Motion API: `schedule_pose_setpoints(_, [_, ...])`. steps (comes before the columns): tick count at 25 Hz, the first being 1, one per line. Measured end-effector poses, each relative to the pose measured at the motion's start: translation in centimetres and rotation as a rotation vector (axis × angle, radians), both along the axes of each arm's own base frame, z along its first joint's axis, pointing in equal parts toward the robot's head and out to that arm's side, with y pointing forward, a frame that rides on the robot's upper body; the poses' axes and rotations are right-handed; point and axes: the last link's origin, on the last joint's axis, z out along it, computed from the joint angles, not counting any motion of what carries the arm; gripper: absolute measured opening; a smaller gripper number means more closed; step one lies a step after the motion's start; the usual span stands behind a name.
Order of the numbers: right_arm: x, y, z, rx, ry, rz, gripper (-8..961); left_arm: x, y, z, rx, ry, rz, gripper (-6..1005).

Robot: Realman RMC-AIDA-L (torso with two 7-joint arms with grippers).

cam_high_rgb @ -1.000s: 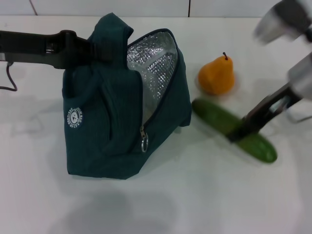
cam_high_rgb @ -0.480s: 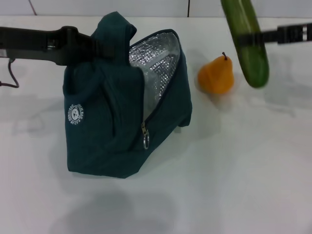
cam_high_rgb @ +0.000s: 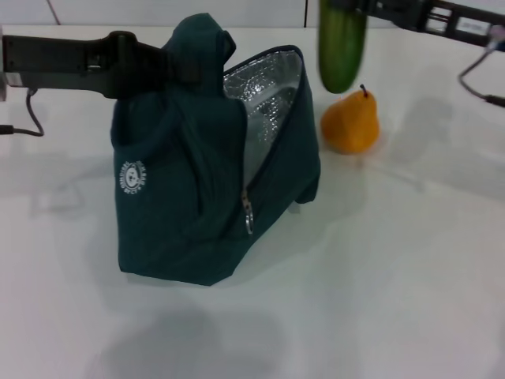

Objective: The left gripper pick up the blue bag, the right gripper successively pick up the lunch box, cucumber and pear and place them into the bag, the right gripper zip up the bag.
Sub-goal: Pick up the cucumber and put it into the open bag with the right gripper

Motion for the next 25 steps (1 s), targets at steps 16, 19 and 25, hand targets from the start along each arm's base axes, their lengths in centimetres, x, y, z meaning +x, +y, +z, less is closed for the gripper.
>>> schedule_pose_setpoints(16, [-2.1, -1.9, -7.6, -0.057, -0.067, 0.11, 656, -0.1, -0.1, -0.6, -0.002, -0.016, 0.0, 96])
schedule_pose_setpoints(19, [-1.9, -2.2, -8.0, -0.065, -0.087, 0.115, 658, -0.1, -0.1, -0.7, -0.003, -0.017, 0.001, 97])
schedule_pose_setpoints(25, [-1.5, -2.8, -8.1, -0.05, -0.093, 0.148, 663, -0.2, -0.2, -0.7, -0.001, -0.016, 0.002, 99])
